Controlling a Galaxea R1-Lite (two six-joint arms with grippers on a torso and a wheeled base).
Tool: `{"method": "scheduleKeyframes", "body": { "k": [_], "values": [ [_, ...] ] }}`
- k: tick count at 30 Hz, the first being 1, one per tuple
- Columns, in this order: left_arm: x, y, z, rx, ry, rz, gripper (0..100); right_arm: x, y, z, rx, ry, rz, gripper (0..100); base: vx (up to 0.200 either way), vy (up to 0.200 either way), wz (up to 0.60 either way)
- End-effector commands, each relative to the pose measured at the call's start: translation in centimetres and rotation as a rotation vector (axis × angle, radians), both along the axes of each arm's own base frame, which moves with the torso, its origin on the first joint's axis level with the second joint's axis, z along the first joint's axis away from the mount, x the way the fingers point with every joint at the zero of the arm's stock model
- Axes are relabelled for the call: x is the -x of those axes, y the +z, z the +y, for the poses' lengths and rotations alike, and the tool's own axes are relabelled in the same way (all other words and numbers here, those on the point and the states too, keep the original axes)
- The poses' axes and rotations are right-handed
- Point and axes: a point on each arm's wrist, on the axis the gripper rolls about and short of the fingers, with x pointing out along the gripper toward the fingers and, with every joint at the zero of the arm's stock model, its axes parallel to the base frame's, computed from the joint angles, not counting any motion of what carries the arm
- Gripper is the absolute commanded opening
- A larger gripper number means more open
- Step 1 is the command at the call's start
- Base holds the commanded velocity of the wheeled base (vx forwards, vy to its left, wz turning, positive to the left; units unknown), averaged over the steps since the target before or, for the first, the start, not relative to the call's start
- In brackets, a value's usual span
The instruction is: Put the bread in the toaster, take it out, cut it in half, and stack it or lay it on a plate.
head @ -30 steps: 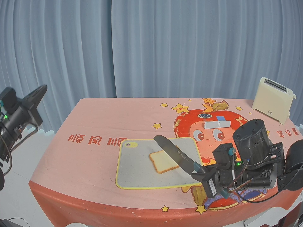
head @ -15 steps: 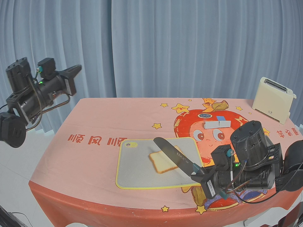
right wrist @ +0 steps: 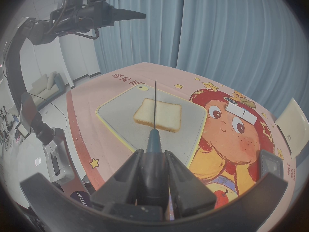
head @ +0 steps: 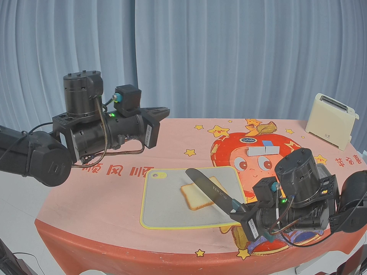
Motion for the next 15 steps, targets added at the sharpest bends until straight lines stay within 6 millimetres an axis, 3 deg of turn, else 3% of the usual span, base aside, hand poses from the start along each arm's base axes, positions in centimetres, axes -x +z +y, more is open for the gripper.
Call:
{"method": "scheduleKeyframes", "body": {
  "k": [1,4,10,15],
  "values": [
    [0.6,1.3,-2.1,-0.033,-0.036,-0.045,0,-0.1,-0.1,0.1,-0.001,-0.002,0.001,0,0.000,0.000,0.00],
    [0.6,1.6,-3.7,-0.031,-0.021,-0.060,0,-0.1,0.0,0.1,-0.003,-0.002,-0.001,0,0.000,0.000,0.00],
    [2.1,-0.3,-7.5,-0.024,-0.105,0.016,0,-0.4,0.1,-0.2,-0.006,-0.016,-0.004,0,0.000,0.000,0.00],
    [1.8,-1.1,-8.2,-0.015,-0.098,0.046,0,-0.4,0.2,-0.2,-0.010,-0.016,-0.007,0,0.000,0.000,0.00]
  ]
}}
